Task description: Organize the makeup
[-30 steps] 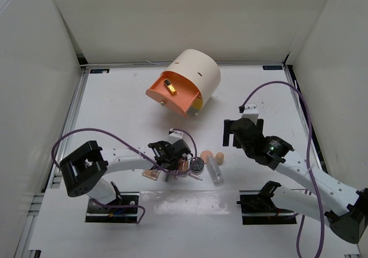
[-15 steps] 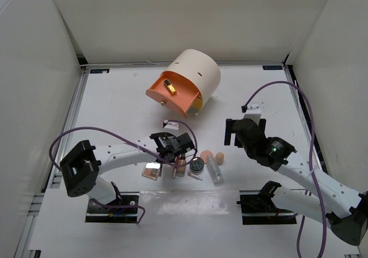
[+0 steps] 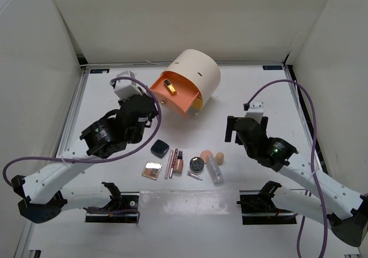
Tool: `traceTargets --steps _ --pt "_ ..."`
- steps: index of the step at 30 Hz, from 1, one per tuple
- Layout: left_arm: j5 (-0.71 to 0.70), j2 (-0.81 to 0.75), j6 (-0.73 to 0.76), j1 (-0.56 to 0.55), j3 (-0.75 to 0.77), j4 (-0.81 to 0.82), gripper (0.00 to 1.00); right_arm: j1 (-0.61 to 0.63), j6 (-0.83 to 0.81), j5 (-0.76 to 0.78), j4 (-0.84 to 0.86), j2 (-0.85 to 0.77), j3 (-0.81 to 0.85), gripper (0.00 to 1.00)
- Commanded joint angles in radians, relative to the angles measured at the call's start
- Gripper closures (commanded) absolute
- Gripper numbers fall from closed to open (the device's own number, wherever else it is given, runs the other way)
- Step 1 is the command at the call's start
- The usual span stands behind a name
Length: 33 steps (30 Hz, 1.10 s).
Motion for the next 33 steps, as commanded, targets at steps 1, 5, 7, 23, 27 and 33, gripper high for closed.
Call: traceTargets --steps 1,5,7,23,27,33 --pt "-0.049 0.036 0.294 0.05 -0.011 0.379 0.83 0.003 -0.017 0.051 0.052 0.007 0.022 0.01" --pt "0.029 0.198 0.28 0.152 0.098 0.506 0.82 0.002 -0.017 0.063 0.061 0.025 0.027 0.01" --pt "0.063 0.281 0.239 0.186 0.128 0.53 0.82 0.0 -0.011 0.063 0.065 0.032 0.029 0.01" --pt "0.337 0.456 0.011 0.389 0.172 0.454 0.5 0.0 0.005 0.072 0.022 0.025 0.03 0.01" --pt "0.38 0.441 0.039 0.389 0.166 0.447 0.29 0.003 0.014 0.078 -0.009 0.019 0.03 0.01" --pt "0.438 0.329 0.093 0.388 0.13 0.411 0.1 0.0 0.014 0.075 -0.015 -0.008 0.021 0.01"
